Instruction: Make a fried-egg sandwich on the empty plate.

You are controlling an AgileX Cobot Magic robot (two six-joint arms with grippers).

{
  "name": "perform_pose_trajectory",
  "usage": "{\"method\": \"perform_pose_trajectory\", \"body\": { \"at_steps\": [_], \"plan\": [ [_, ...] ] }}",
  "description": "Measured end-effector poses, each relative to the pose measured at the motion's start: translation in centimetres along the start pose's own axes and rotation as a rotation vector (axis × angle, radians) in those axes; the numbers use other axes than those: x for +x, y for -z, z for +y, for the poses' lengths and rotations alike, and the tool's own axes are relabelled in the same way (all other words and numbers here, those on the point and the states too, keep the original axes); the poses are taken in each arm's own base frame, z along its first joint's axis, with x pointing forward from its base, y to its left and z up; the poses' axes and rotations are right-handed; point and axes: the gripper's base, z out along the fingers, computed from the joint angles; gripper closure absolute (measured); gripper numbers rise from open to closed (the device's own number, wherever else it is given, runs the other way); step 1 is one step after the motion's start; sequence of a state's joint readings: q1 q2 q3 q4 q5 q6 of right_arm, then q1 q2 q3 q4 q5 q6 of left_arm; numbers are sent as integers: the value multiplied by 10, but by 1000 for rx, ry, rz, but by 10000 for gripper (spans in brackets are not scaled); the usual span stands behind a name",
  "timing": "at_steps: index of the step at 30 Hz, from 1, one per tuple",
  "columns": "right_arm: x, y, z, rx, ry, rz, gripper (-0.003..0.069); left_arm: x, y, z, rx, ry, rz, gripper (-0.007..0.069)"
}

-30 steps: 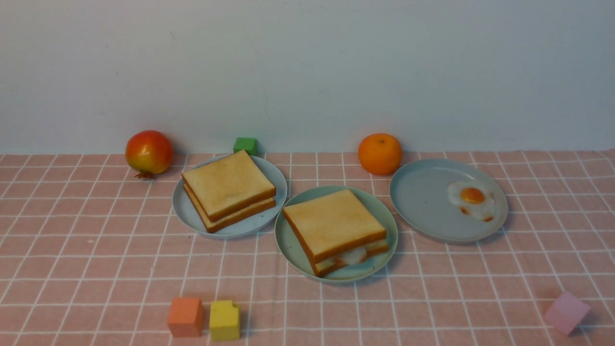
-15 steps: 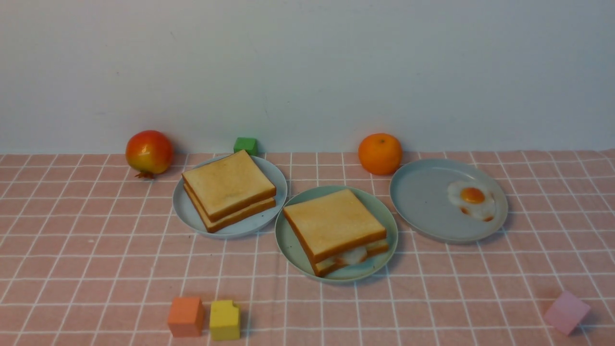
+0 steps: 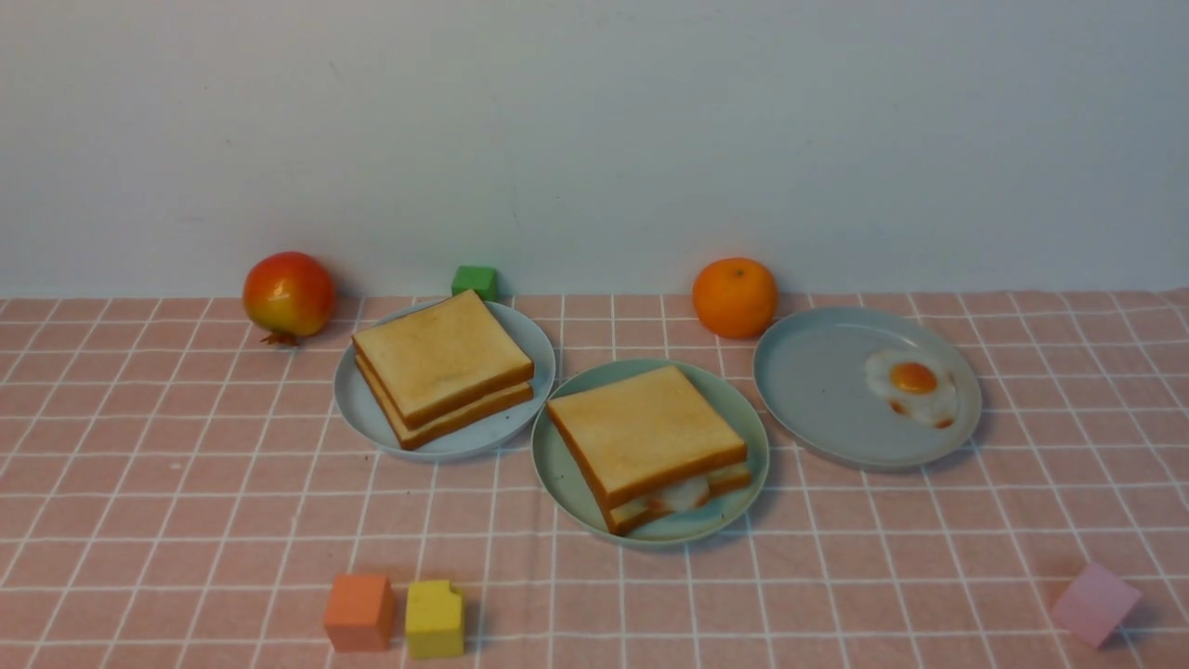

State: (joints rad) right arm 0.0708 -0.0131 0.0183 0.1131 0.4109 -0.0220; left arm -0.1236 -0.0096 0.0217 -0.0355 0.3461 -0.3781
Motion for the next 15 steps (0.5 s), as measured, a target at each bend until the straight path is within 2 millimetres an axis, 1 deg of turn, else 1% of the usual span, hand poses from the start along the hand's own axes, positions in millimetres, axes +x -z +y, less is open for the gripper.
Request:
{"method": "perform_pose_trajectory", "body": {
  "at_steps": [15],
  "plan": [
    [0,0,0,0,0,0,606,0,0,0,0,1,0,612]
  ]
}}
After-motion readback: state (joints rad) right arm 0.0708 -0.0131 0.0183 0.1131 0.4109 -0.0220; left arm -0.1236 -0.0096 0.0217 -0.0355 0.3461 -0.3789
